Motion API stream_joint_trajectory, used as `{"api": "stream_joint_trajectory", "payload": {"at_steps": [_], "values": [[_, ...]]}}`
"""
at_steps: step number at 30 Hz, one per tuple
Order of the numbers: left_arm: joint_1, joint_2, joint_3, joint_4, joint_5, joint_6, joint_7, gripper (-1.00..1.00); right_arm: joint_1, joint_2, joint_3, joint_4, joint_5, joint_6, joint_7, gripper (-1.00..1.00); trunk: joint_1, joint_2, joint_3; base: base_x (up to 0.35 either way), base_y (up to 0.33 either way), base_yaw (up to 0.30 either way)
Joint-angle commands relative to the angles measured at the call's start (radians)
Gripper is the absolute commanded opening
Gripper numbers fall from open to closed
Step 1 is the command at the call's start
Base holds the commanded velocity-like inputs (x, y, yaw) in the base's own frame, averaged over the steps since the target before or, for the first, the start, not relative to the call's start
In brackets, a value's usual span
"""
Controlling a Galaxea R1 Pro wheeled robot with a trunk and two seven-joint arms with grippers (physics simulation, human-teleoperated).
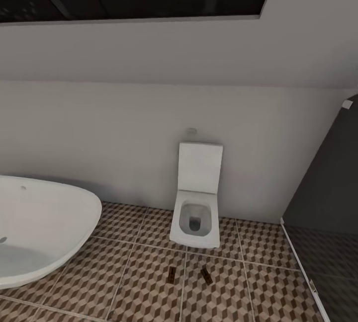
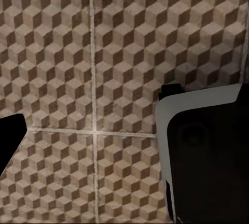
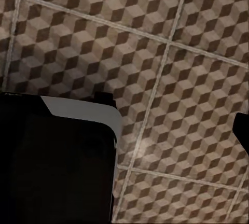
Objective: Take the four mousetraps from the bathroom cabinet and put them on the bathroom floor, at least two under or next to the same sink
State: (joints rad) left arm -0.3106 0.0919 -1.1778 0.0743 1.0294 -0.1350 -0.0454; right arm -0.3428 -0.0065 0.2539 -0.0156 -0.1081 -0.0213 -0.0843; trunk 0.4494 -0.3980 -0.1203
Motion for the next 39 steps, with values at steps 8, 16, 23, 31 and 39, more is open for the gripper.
{"api": "stream_joint_trajectory", "payload": {"at_steps": [8, 16, 23, 31, 39], "values": [[0.037, 0.002, 0.021, 0.001, 0.082, 0.014, 0.067, 1.00, 0.068, -0.005, 0.008, 0.000, -0.181, 0.084, 0.000, 1.00, 0.001, -0.002, -0.002, 0.000, 0.000, 0.000], [0.039, -0.002, 0.099, 0.002, 0.222, 0.033, 0.089, 1.00, 0.077, -0.006, 0.008, -0.001, -0.225, 0.163, -0.007, 1.00, 0.001, -0.002, -0.002, 0.000, 0.000, 0.000], [0.039, -0.006, 0.106, 0.001, 0.235, 0.059, 0.094, 1.00, 0.077, 0.004, 0.010, -0.004, -0.229, 0.167, -0.008, 1.00, 0.001, -0.002, -0.002, 0.000, 0.000, 0.000], [0.040, -0.027, 0.108, -0.003, 0.238, 0.050, 0.090, 1.00, 0.077, 0.001, 0.011, -0.009, -0.226, 0.151, -0.008, 1.00, 0.001, -0.002, -0.002, 0.000, 0.000, 0.000], [0.041, -0.026, 0.108, -0.002, 0.238, 0.049, 0.091, 1.00, 0.077, 0.002, 0.010, -0.017, -0.227, 0.038, -0.008, 1.00, 0.001, -0.002, -0.002, 0.000, 0.000, 0.000]]}}
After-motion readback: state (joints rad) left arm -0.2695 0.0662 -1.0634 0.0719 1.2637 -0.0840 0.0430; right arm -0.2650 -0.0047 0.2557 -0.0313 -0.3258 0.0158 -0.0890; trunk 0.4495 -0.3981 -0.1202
